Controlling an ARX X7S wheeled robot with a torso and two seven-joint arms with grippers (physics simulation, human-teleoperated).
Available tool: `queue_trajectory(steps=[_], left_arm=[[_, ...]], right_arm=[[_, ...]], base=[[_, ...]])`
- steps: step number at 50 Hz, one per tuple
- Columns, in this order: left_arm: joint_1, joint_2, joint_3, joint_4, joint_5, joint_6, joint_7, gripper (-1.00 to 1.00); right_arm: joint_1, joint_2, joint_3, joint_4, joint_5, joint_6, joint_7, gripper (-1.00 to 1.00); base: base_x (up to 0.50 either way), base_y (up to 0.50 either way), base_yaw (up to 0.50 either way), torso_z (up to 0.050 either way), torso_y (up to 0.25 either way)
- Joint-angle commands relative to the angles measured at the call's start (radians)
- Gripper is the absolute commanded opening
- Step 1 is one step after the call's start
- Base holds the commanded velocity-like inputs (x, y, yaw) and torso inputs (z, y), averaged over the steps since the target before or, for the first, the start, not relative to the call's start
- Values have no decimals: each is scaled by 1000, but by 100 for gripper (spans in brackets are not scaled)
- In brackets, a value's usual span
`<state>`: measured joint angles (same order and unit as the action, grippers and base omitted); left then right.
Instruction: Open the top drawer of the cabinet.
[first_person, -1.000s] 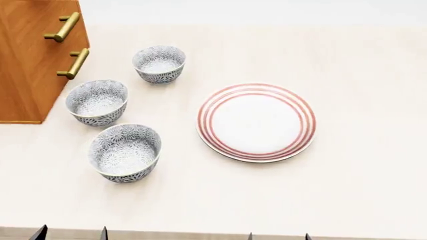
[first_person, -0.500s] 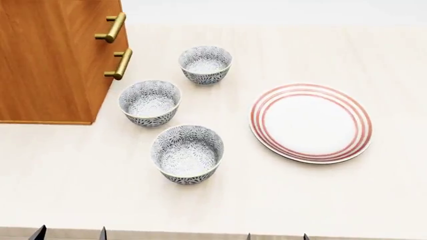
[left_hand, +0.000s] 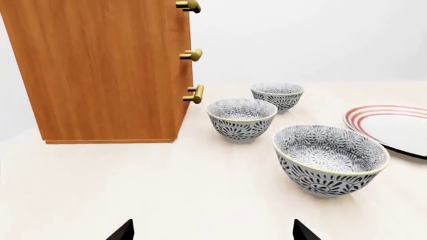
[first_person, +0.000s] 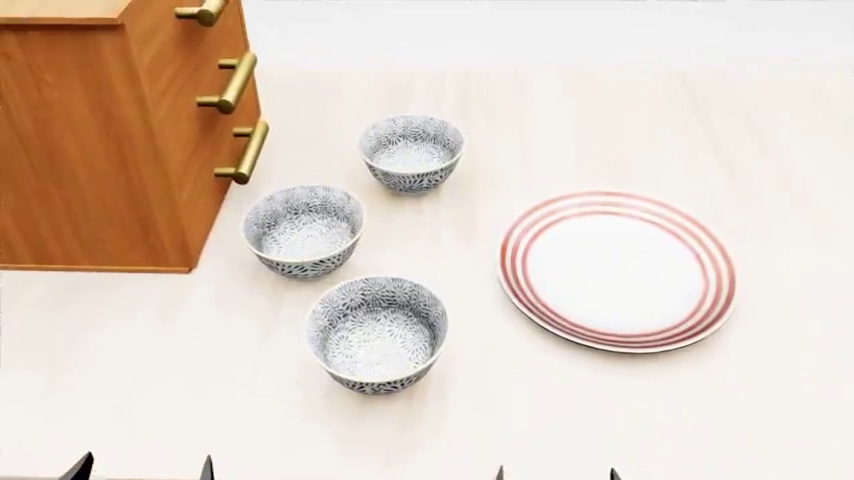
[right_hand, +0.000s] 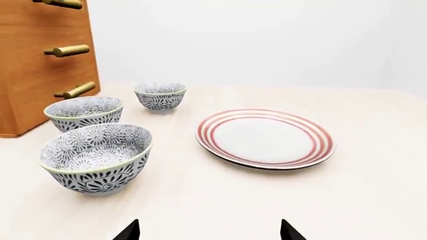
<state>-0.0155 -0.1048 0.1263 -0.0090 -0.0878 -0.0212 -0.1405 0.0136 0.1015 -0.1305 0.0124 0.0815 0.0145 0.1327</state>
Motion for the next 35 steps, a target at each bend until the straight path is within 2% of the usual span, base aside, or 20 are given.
queue_trajectory(steps=[1, 16, 19, 24, 26, 27, 28, 29, 31, 32, 35], left_arm=[[-2, -10, 12, 1, -13, -3, -13, 100], [-5, -23, 22, 3, -31, -11, -25, 100], [4, -25, 25, 6, -28, 24, -27, 100], [2, -30, 28, 13, -38, 17, -27, 100], [-3, -34, 5, 91, -79, -91, -44, 100], [-4, -46, 3, 161, -82, -154, -57, 100], [-20, -67, -18, 301, -156, -304, -57, 100], [-38, -77, -29, 358, -170, -374, -75, 100], [-79, -85, -54, 428, -205, -468, -97, 100], [-125, -94, -67, 478, -234, -560, -115, 100], [-186, -106, -97, 587, -289, -687, -146, 100]], right_arm=[[2, 11, -15, 4, 11, -5, 11, 100], [3, 23, -28, -3, 24, 0, 26, 100], [2, 25, -31, -4, 25, 0, 29, 100], [5, 26, -34, -1, 21, -10, 42, 100], [11, 19, -21, -26, 20, 20, 74, 100], [14, 22, -19, -91, 57, 99, 63, 100], [22, 41, -34, -229, 19, 197, 89, 100], [33, 49, -36, -296, 4, 248, 104, 100], [66, 53, -17, -403, 51, 366, 99, 100], [103, 61, -10, -483, 82, 470, 94, 100], [154, 74, -8, -594, 122, 616, 93, 100]], base=[[0, 0, 0, 50, 55], [0, 0, 0, 50, 55], [0, 0, 0, 50, 65], [0, 0, 0, 6, 0], [0, 0, 0, 0, 0], [0, 0, 0, 0, 0], [0, 0, 0, 0, 0], [0, 0, 0, 0, 0], [0, 0, 0, 0, 0], [0, 0, 0, 0, 0], [0, 0, 0, 0, 0]])
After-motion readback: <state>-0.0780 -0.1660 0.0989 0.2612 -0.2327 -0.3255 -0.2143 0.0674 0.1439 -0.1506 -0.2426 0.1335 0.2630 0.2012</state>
